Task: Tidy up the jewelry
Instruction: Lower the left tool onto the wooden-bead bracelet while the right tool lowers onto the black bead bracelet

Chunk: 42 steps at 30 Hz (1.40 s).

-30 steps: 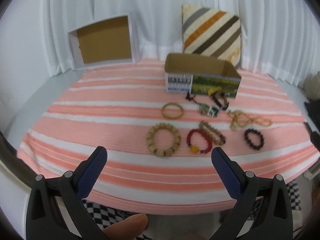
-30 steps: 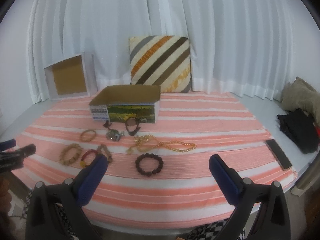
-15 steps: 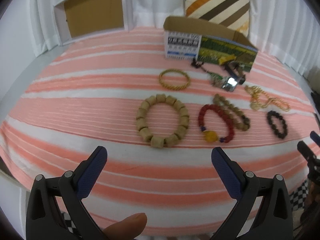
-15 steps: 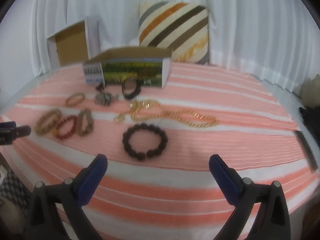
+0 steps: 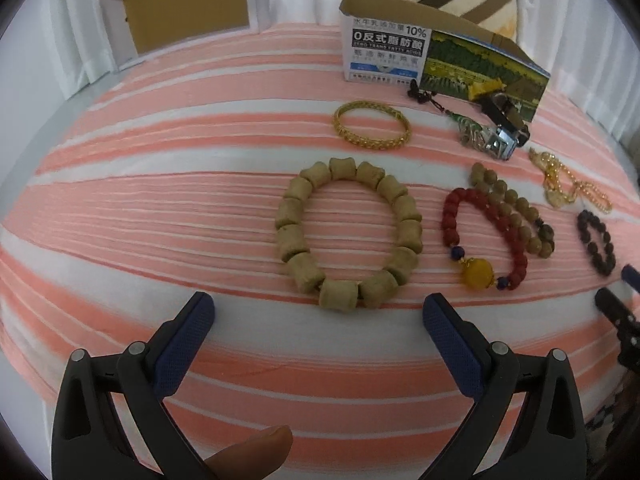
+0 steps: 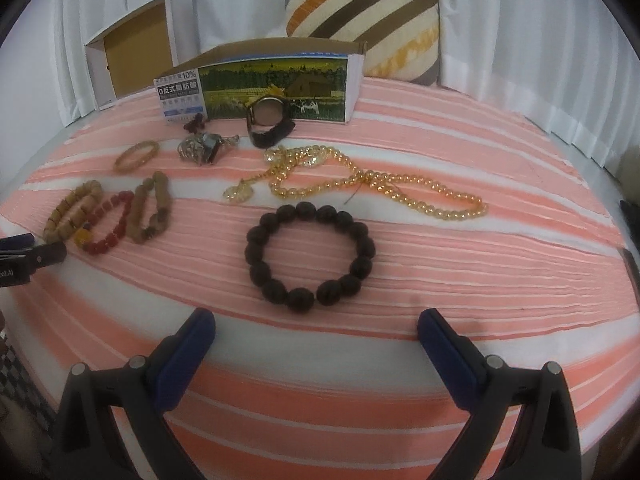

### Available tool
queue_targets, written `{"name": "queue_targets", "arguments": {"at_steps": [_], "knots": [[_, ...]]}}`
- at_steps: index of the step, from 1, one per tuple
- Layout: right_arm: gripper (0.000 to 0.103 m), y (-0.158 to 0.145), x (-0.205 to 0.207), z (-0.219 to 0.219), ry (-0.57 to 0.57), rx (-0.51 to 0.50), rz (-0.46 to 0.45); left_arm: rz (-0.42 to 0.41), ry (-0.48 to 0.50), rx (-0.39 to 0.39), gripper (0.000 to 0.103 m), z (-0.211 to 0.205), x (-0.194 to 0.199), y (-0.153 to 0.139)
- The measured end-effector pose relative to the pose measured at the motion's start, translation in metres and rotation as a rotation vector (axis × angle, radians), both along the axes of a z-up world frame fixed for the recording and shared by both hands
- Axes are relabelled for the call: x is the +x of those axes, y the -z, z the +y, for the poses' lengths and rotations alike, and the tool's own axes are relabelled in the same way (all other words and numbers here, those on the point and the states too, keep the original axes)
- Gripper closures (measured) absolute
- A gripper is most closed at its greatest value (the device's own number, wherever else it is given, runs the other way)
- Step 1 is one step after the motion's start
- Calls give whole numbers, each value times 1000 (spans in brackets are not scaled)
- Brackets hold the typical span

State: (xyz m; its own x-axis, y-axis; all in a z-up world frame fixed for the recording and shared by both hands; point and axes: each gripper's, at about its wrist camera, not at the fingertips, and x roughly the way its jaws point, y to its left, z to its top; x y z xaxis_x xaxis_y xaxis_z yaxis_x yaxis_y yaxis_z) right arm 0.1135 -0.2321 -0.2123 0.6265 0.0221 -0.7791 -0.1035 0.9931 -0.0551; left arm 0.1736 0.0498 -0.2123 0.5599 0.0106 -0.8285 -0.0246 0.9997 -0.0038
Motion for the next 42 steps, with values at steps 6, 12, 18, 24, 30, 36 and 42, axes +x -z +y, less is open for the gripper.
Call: {"name": "queue_targets", "arguments": {"at_steps": [6,12,18,24,30,36,42], "knots": [[0,0,5,1,59,-3,16,2,-3,-5,0,-2,1,1],[0,0,4,-3,7,2,21,10,-3,-7,0,-1,5,1],[0,-1,11,-1,28,-3,49,10,7,-1,0,-2,11,1],[0,0,24,5,17,-19,82,15,18,-2,0,0,21,0],[0,1,33,7,8,-16,91,29,46,-2,0,2,31,-1],[0,2,35,8,-1,-12,83,37,60,-1,0,1,40,-1],[1,2,37,9,-14,-8,76,34,73,2,0,2,44,-2]]}}
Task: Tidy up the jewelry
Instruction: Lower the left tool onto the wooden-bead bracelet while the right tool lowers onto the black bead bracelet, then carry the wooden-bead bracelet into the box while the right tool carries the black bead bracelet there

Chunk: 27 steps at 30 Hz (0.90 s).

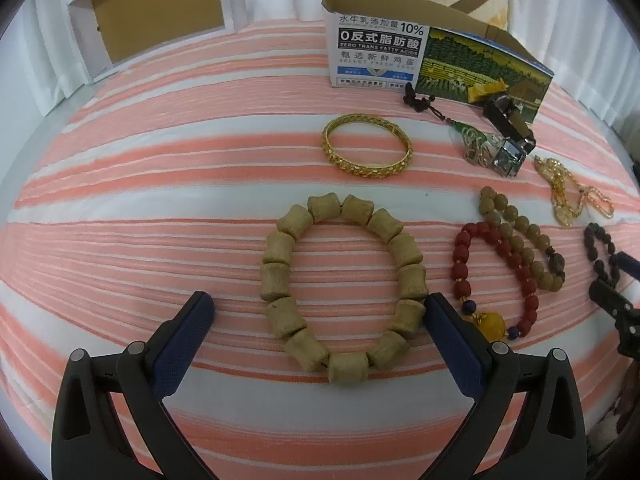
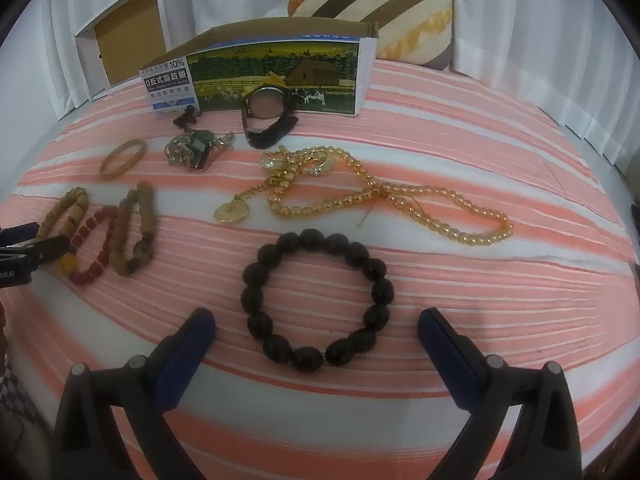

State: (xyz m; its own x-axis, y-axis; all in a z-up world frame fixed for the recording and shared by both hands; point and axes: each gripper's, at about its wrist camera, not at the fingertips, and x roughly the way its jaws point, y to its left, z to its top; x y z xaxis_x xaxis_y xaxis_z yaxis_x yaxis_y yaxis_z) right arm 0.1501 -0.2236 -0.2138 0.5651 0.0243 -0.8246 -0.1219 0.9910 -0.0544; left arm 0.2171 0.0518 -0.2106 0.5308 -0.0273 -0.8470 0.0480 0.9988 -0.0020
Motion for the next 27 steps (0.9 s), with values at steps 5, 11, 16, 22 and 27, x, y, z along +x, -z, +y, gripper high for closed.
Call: {"name": "queue_targets", "arguments": {"at_steps": [5,11,16,22,27], "knots": [[79,-9,-1,2,-36,26,-39,-73,49,-10,75,-5,-6,-8],[82,-21,-7,3,-65,108,-45,-89,70,-53,76,-6,-14,-12],[82,-35,-12,-1,-59,152,-69,-115,74,-87,76,-7,-24,-23],[82,-53,-14,-3,-56,175,-103,-124,80,-123,76,-8,-23,-40],[82,-69,-13,-2,-68,183,-127,-135,90,-147,76,-14,-21,-57]]}}
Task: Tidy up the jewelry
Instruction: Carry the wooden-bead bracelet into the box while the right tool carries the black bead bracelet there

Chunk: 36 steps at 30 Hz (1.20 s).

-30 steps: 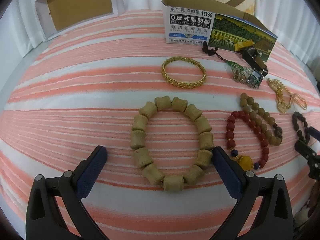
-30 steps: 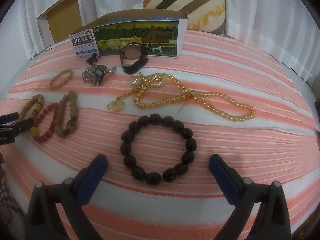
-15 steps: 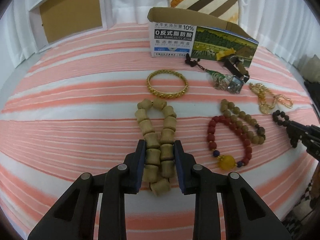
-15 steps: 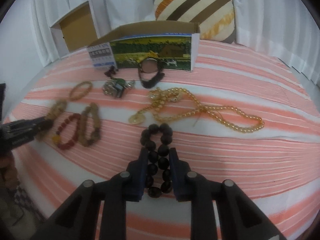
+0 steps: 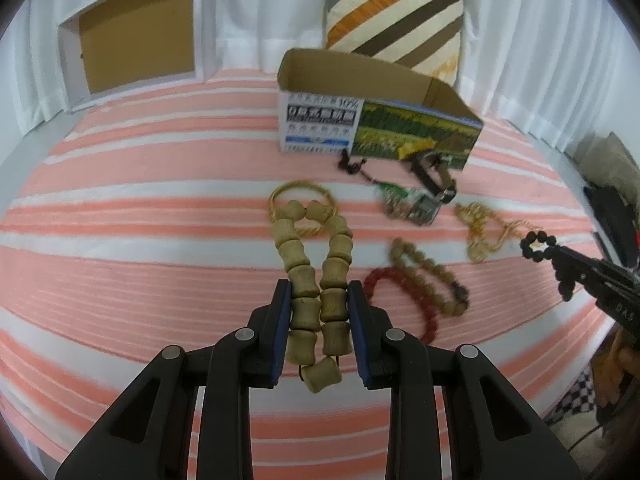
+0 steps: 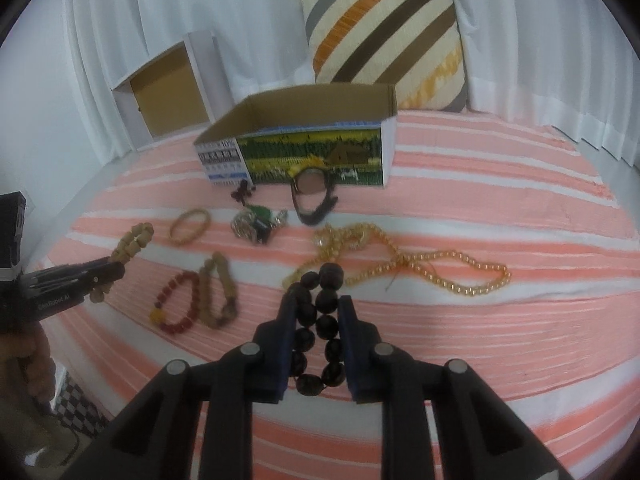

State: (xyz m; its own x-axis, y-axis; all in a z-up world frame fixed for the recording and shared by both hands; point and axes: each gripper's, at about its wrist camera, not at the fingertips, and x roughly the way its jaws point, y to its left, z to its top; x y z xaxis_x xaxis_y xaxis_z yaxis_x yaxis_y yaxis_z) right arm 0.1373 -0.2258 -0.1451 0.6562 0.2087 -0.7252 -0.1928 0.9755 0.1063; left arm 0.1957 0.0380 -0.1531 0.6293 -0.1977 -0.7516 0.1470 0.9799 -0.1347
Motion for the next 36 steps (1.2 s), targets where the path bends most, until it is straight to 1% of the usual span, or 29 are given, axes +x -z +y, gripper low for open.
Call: {"name": "queue_targets", "arguments": {"at_steps": [5,10,14,17,18,21,23,24,27,32,35,36], "knots": [[82,-15,10,2,-14,8,-25,-19,14,-30,76,-3,10,-23],[82,-39,29,3,-28,29,-62,-42,20,-58,76,-4,32,-53],[82,-66,57,4,-37,34,-111,-68,30,-76,76,-9,60,-80],[82,-88,86,8,-46,40,-145,-99,45,-70,76,-17,87,-99],[82,-96,102,10,-46,39,-154,-101,49,-73,76,-20,100,-104],[82,-106,138,14,-48,47,-155,-83,53,-98,76,-30,139,-107],[82,-106,164,18,-55,47,-136,-75,56,-106,76,-37,163,-105],[82,-103,183,19,-60,45,-116,-65,55,-103,76,-41,176,-103],[82,-89,219,21,-70,45,-69,-34,53,-98,76,-54,208,-90],[82,-56,257,20,-73,34,16,22,46,-59,76,-71,238,-62],[81,-36,272,16,-59,55,65,45,39,-39,76,-77,246,-48],[79,-32,275,15,-56,68,77,51,36,-33,76,-78,249,-44]]}}
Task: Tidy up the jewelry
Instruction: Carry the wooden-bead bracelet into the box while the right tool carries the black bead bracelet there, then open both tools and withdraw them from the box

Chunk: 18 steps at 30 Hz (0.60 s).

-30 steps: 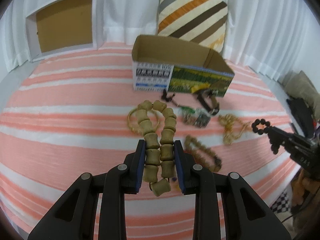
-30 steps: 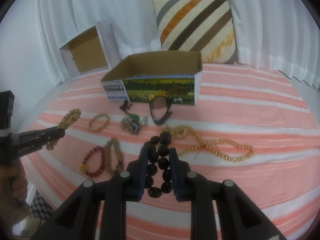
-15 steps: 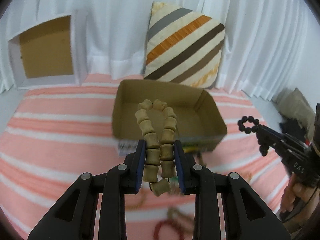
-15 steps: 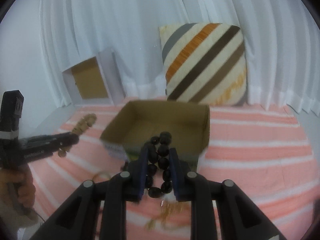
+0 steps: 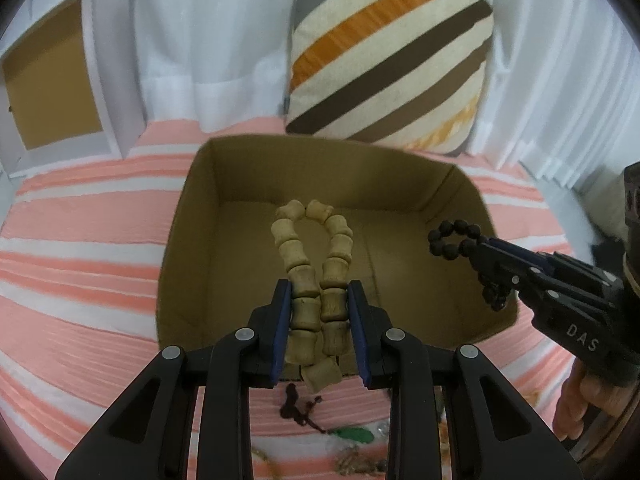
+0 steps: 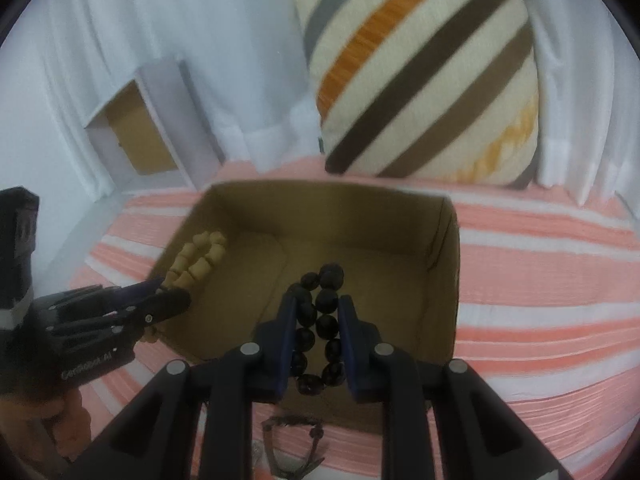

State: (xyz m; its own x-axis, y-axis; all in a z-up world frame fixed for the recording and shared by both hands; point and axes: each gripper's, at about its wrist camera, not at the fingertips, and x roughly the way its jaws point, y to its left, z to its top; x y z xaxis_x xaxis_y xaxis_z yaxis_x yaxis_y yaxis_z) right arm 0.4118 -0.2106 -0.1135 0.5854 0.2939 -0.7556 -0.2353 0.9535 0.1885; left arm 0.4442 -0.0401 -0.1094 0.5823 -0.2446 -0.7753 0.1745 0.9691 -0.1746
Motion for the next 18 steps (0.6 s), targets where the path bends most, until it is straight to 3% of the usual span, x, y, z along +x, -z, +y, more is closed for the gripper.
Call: {"name": "queue_targets", "arguments": {"at_steps": [2,3,5,10,18], "knots": [[77,9,6,-4,27,7,21,6,3,11,75,-2,4,8],[59,12,8,-7,47,21,30,12,7,21,71,-4,6,12],[40,11,5,-10,69,52,19,15,0,48,37,-5,6,18],[40,-3,-17,-17,96,36,-70,-48,-12,50,17,4,-8,10],[40,-32,-103,-35,126,-50,-257,-146,-33,22,11,36,-78,-9]]}}
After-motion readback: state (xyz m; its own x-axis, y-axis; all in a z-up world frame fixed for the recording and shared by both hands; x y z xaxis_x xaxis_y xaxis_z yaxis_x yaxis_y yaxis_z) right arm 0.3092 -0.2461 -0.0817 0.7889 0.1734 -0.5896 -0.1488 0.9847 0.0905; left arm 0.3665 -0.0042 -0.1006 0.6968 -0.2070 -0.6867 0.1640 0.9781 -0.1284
